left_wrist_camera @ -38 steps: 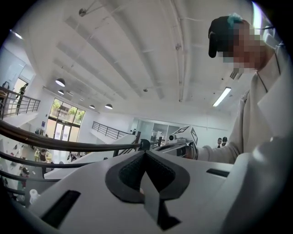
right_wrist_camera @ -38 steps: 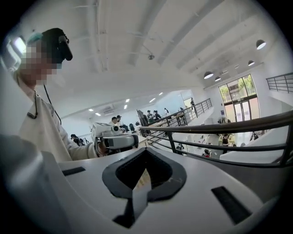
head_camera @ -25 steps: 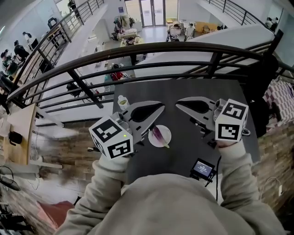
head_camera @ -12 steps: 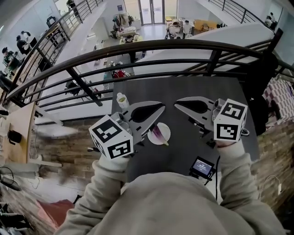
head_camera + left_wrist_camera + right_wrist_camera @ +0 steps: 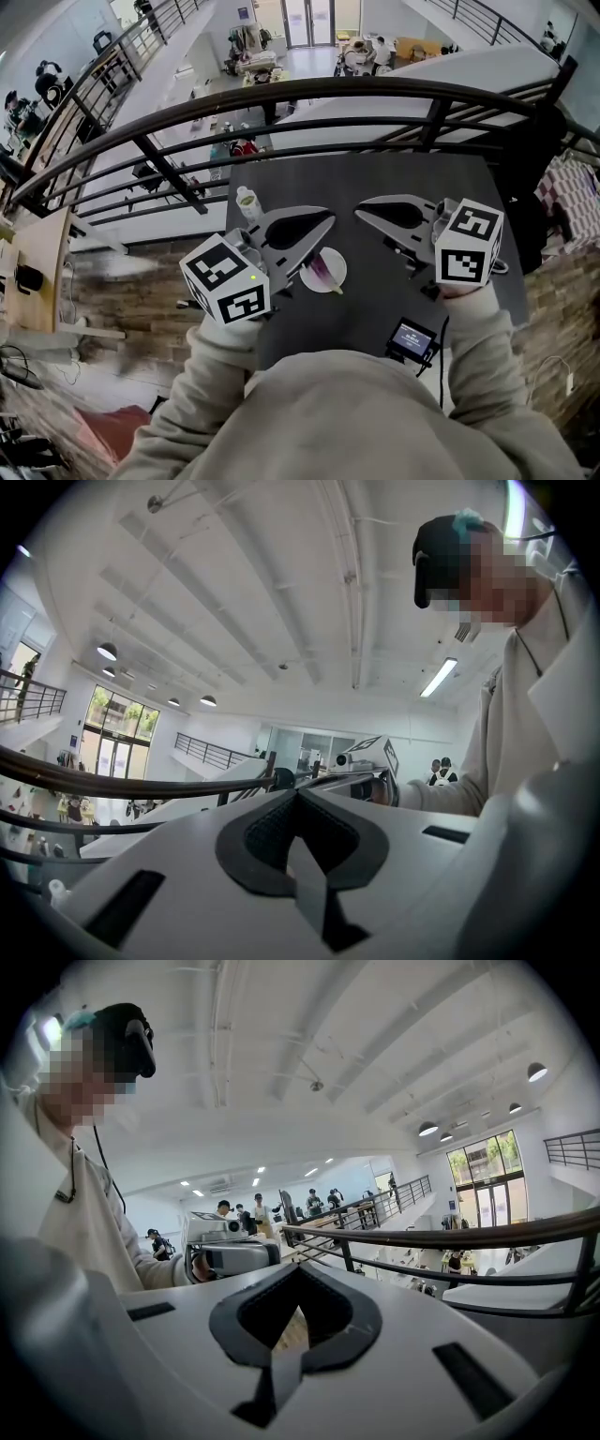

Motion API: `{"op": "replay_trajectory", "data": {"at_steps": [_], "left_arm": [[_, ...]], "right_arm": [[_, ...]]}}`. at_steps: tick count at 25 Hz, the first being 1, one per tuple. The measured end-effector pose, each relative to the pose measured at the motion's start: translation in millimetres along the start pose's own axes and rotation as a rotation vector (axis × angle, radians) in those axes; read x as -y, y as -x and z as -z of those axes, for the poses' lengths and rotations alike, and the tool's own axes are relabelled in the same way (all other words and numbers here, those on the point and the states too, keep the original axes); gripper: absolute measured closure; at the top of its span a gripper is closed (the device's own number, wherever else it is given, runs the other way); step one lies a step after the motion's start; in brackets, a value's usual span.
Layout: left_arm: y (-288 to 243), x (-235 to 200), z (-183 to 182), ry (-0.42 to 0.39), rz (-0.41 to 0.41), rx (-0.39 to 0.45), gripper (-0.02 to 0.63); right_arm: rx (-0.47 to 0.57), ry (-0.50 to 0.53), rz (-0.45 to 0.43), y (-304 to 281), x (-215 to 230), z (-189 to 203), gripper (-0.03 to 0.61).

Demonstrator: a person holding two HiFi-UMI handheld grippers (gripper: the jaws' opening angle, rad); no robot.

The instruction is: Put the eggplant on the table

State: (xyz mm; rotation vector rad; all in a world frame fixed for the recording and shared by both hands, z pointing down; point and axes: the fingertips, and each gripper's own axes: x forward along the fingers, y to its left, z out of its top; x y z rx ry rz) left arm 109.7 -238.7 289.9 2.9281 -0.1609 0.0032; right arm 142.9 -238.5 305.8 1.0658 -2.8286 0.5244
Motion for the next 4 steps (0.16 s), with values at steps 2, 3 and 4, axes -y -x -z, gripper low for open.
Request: {"op": "replay_trajectory", "data": {"at_steps": [2,3,4], "left_arm": [[-1.5,0.6,0.1,-0.002,0.001,-0.002,0.607],[-2.2,0.7,0.4,-0.001,0.001,-0.003,0.607],[-2.9,0.7,0.6,0.001,0.001,-0.004,0.607]], "right_arm": [[-0.003,0.001,-0.001,1.1,0.9,0.4,0.565],[-0.004,0.001,-0.001,1.5,1.5,0.6,0.565],[-0.005,0.002,-0.002,1.8,2.0,0.7,0.565]]}}
